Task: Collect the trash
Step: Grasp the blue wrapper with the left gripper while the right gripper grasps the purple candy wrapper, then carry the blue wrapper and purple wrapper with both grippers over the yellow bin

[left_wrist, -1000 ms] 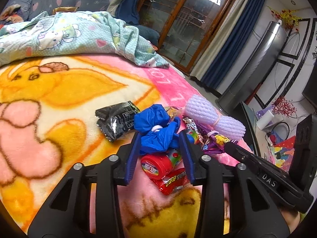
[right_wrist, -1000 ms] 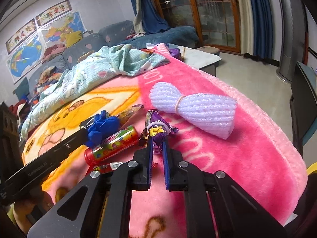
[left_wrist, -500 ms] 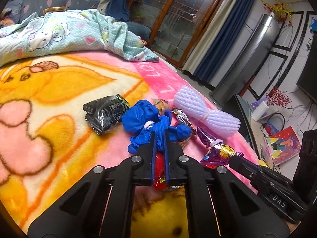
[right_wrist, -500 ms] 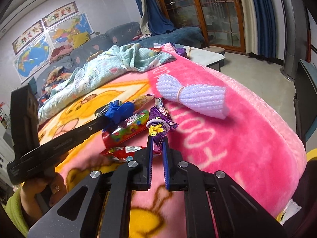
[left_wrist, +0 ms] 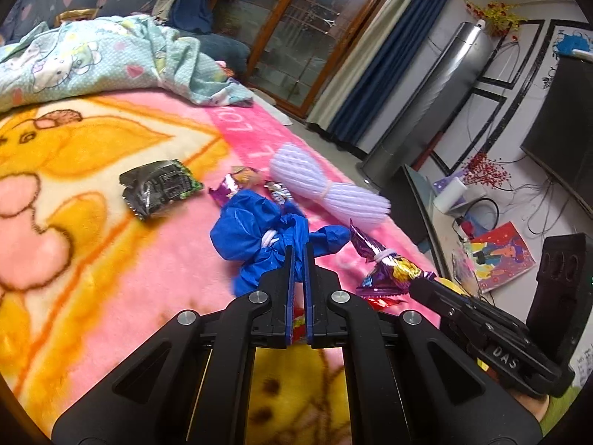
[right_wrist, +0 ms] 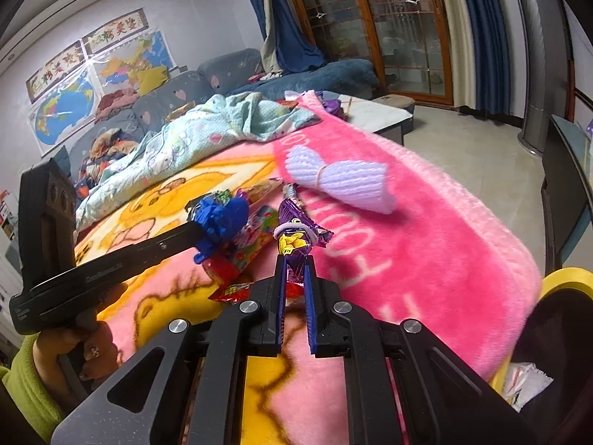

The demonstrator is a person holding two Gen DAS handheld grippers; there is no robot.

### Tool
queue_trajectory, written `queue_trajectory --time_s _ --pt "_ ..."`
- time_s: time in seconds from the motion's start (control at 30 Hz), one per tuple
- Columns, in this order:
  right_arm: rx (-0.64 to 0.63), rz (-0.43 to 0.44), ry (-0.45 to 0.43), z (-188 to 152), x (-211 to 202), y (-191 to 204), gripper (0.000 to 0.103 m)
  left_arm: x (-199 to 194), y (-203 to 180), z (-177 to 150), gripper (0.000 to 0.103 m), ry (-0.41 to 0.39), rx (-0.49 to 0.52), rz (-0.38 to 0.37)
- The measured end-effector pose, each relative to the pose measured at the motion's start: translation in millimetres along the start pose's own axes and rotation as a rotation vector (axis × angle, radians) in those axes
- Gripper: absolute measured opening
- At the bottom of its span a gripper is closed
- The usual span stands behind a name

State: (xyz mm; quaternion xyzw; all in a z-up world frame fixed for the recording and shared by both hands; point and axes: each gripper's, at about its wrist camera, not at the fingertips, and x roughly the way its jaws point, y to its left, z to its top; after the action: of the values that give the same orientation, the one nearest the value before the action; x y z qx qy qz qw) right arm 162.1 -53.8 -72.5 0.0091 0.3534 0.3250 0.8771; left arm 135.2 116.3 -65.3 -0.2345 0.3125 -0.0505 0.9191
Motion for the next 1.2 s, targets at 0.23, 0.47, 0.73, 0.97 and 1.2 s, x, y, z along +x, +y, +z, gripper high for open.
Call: queue_trajectory --time_s 0.23,0.47,0.73,0.97,1.2 --pt "0.01 -0.033 -0.036 6 -15 -11 0.009 -12 -22 0 0.001 -0.024 0.032 -0.045" --pt "0.005 -0.06 -0.049 8 -31 -24 0.009 -17 -50 -3 0.001 -0.027 0.087 -0.091" --pt "0.019 -0.095 -0.062 4 -55 -43 0.009 -19 -76 -8 0.001 -0.015 0.132 -0.142" --pt "0.034 -0.13 -0.072 -3 -76 -59 0.009 -17 -103 -17 0.001 0.003 0.197 -0.188" --pt "0.053 -0.157 -0.091 -6 -97 -75 0.009 -13 -127 -27 0.001 0.025 0.253 -0.218"
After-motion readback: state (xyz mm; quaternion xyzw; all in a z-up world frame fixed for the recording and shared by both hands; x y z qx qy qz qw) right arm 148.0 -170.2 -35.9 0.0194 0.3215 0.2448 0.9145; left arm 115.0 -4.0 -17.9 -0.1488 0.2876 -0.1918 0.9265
